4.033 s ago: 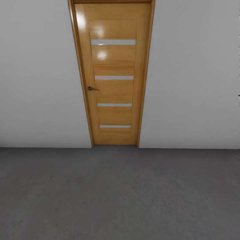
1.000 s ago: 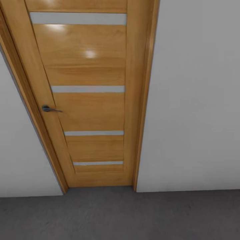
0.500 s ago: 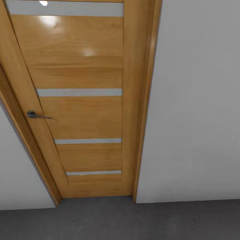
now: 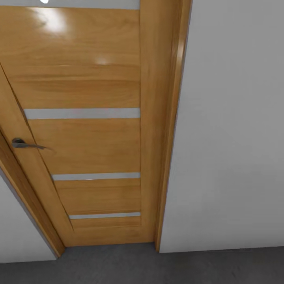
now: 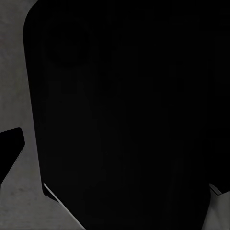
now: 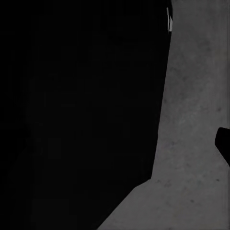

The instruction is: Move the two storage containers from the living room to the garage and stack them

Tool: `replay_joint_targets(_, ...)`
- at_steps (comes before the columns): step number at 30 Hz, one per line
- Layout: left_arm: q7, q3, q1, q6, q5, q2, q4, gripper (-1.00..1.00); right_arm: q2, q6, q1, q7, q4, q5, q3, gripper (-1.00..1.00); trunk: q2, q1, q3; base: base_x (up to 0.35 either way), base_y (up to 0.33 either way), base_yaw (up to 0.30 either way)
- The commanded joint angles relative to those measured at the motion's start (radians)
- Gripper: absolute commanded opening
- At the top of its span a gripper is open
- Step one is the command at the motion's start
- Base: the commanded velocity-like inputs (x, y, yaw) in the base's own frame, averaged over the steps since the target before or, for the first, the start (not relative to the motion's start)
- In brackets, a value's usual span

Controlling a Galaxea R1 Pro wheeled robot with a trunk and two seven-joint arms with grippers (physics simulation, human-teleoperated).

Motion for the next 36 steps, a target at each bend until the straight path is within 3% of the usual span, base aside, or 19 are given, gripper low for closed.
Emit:
replay_joint_targets(1,0.0,0.0,-0.001,-0.004,0.001,0.0,0.001,1.0,0.0,0.0,-0.001,-0.001,0.0,0.001,0.003,1.0,0.0,0.0,-0.001,0.087,-0.015,-0.005)
replay_joint_targets(14,0.0,0.0,-0.001,-0.004,0.001,0.0,0.001,1.0,0.002,0.0,0.0,-0.001,0.0,0.001,0.003,1.0,0.0,0.0,-0.001,0.05,0.01,-0.001)
replay_joint_targets(36,0.0,0.001,0.0,-0.004,0.002,0.0,0.001,1.0,0.002,0.0,0.0,-0.001,0.001,0.001,0.004,1.0,0.0,0.0,-0.001,0.255,0.014,0.0)
